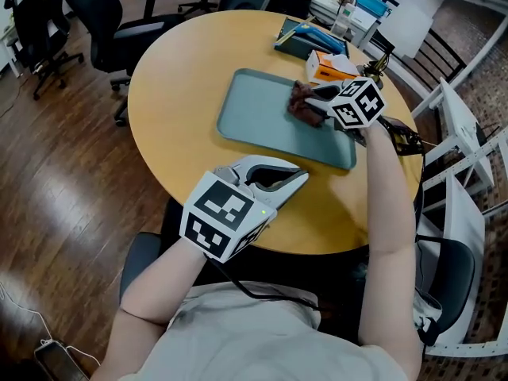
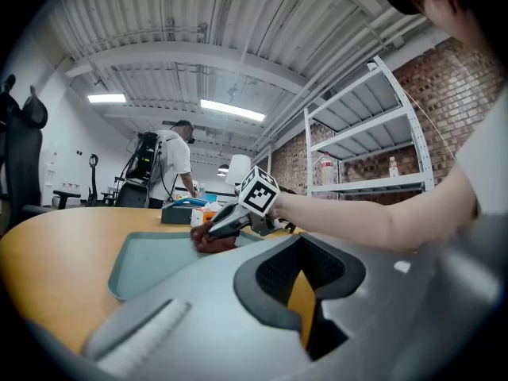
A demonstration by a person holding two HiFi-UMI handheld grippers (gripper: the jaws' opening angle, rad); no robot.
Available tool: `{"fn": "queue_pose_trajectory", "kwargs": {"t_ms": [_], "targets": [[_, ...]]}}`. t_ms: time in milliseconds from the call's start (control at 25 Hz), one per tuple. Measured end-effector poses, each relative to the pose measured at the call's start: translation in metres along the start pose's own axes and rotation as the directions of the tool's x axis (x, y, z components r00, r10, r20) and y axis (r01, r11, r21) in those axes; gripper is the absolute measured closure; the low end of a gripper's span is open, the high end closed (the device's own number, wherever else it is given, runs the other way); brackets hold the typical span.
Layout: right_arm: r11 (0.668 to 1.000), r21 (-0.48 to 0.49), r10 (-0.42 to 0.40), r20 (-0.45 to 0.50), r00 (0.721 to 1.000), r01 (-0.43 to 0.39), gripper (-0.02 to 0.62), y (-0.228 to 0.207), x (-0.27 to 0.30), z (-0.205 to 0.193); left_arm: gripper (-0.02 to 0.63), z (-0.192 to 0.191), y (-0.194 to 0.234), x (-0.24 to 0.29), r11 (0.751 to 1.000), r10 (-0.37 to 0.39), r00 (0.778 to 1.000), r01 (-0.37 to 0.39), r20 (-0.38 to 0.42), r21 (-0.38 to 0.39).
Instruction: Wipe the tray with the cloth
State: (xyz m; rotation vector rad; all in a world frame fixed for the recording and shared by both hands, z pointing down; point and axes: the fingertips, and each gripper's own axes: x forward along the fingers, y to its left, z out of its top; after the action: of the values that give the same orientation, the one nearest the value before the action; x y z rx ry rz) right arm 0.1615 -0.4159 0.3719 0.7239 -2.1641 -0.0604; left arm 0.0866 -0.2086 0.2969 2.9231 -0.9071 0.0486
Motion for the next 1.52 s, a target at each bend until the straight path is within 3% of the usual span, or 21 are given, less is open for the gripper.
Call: {"fn": "queue_pose_trajectory", "kwargs": {"t_ms": [240, 680, 920, 1160, 1520], "targets": [[0.996, 0.044, -0.069, -0.059, 0.996, 0.072, 0.52, -0.024, 0.007, -0.008, 0.605, -0.003, 0.004, 0.001, 1.0, -0.001, 1.0, 0.001, 0.0, -0.009], [0.997, -0.055, -0.048, -0.008, 0.999, 0.047, 0.517, -0.009, 0.04, 0.035, 0.604, -0.004, 0.012, -0.006, 1.0, 0.028, 1.0, -0.028, 0.003, 0.002], [0.994, -0.087, 0.06, -0.036, 0.998, -0.063, 0.518, 0.024, 0.028, 0.03, 0.604, -0.006, 0.009, -0.007, 1.0, 0.017, 1.0, -0.017, -0.002, -0.005], [0.971, -0.163, 0.172, -0.04, 0.984, -0.177, 0.518, 0.075, 0.006, 0.029, 0.604, -0.007, 0.001, -0.007, 1.0, 0.004, 1.0, -0.004, -0.004, -0.012], [0.935, -0.224, 0.263, -0.085, 0.961, -0.275, 0.517, 0.116, -0.024, 0.015, 0.606, -0.004, -0.006, -0.006, 1.0, -0.007, 1.0, 0.008, 0.002, -0.017]]}}
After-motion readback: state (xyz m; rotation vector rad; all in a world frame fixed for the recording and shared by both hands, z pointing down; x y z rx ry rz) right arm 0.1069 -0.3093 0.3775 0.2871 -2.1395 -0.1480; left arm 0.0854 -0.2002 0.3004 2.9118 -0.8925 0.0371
